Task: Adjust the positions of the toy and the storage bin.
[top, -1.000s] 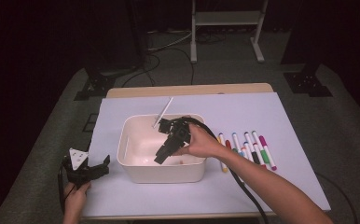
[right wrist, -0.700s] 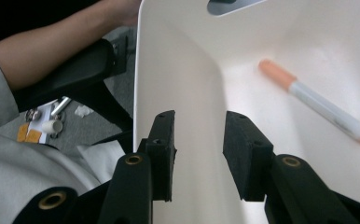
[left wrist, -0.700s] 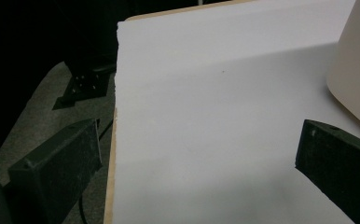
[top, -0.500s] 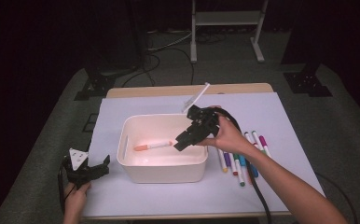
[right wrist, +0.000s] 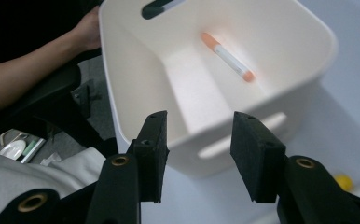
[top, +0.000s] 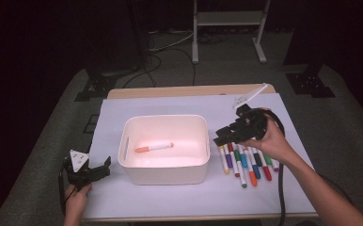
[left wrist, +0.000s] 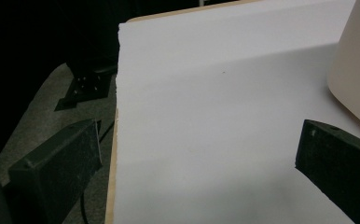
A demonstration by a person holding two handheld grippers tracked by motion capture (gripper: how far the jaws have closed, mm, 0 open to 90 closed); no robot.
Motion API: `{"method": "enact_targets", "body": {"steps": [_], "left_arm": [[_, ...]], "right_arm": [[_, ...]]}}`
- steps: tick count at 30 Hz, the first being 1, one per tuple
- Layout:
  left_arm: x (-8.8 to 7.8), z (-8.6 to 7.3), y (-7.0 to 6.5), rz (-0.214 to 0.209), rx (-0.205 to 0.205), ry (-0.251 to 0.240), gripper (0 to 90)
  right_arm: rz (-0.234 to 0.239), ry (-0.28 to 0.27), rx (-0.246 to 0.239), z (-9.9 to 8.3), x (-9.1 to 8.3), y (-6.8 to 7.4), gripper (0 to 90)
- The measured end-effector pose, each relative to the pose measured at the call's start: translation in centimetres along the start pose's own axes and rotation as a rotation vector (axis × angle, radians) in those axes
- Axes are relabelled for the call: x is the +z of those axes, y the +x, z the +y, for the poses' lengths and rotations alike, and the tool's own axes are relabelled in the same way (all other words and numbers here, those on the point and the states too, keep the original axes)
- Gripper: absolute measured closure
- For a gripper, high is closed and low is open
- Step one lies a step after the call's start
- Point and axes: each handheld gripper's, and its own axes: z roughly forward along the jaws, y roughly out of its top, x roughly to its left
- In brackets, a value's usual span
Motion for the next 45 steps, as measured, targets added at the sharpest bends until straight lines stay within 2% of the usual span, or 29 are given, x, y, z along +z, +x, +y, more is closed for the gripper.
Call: {"method": "enact_targets", "body": {"steps": [4, 5, 7, 17, 19, 23, 28, 29, 31, 33, 45], "left_arm": [[0.0, 0.0, 0.0, 0.002, -0.003, -0.002, 0.0], [0.0, 0.0, 0.0, 0.001, -0.002, 0.000, 0.0], [0.0, 0.0, 0.0, 0.003, -0.004, -0.002, 0.0], [0.1, 0.0, 0.0, 0.007, -0.004, 0.000, 0.0], [0.1, 0.0, -0.1, 0.008, -0.001, -0.001, 0.0], [0.1, 0.0, -0.1, 0.008, 0.004, 0.003, 0.0], [0.1, 0.0, -0.1, 0.006, 0.006, 0.001, 0.0], [0.1, 0.0, -0.1, 0.007, 0.006, 0.002, 0.0], [0.0, 0.0, -0.1, 0.006, 0.009, 0.001, 0.0], [0.0, 0.0, -0.1, 0.006, 0.011, 0.002, 0.0], [0.0, 0.0, -0.1, 0.004, 0.011, -0.004, 0.0]], "right_arm": [[-0.037, -0.023, 0.053, -2.6, -1.8, -1.2, 54.3], [-0.049, -0.035, 0.078, -3.8, -2.3, -1.7, 53.9], [-0.055, -0.039, 0.088, -4.4, -2.5, -2.0, 53.9], [-0.172, -0.047, 0.236, -12.0, -4.3, -5.6, 54.0], [-0.178, -0.050, 0.246, -12.4, -4.3, -5.7, 54.0], [-0.241, -0.032, 0.298, -15.0, -4.6, -6.8, 54.5], [-0.283, -0.030, 0.336, -16.6, -4.6, -7.7, 55.7], [-0.303, -0.030, 0.358, -17.2, -4.7, -8.1, 56.7], [-0.308, -0.033, 0.366, -17.4, -4.7, -8.2, 57.1], [-0.350, -0.021, 0.384, -18.0, -4.6, -8.7, 58.5], [-0.449, 0.007, 0.445, -19.5, -3.9, -10.2, 62.1]]}}
